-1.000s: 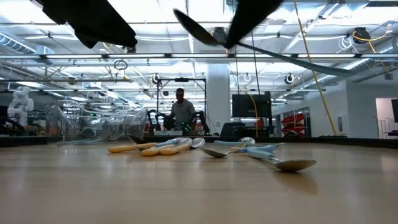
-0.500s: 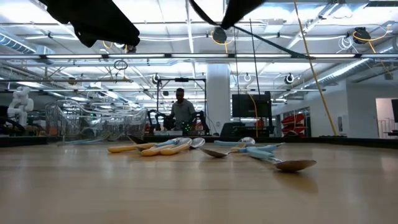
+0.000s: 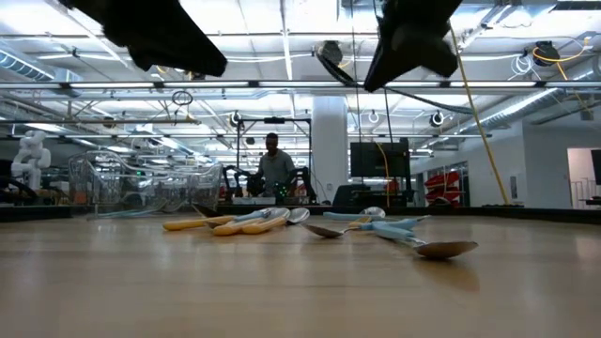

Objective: Sort silverware by color (type)
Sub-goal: Put the blue spoon into the top left transparent bin

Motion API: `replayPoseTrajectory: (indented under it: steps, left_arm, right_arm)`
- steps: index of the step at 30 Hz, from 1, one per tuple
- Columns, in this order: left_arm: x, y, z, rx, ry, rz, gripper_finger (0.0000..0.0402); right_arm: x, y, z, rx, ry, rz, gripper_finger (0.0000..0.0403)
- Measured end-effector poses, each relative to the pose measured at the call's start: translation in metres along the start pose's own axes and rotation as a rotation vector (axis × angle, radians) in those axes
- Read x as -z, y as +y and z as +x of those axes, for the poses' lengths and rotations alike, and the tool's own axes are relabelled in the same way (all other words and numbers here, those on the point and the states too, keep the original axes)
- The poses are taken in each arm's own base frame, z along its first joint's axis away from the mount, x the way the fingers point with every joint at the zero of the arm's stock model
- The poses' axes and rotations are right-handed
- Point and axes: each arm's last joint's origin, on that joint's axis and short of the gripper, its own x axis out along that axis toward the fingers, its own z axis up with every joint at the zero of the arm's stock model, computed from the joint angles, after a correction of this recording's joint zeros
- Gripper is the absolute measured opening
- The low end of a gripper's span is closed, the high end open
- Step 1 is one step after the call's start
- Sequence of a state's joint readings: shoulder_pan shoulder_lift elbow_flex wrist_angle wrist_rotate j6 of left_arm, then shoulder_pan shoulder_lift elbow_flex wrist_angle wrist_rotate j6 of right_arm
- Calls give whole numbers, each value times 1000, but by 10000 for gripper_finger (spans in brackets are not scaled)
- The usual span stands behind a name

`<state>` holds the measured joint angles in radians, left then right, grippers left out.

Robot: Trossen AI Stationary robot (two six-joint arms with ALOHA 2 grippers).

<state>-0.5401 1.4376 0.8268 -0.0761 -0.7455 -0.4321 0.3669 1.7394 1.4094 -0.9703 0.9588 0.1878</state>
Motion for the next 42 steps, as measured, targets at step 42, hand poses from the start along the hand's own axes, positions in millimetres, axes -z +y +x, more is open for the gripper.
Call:
replayPoseTrajectory:
  steps: [42]
  left_arm:
    - [-176, 75, -70, -228, -66, -221, 93]
  right_arm:
    - [66, -176, -42, -517, -285, 1284, 4]
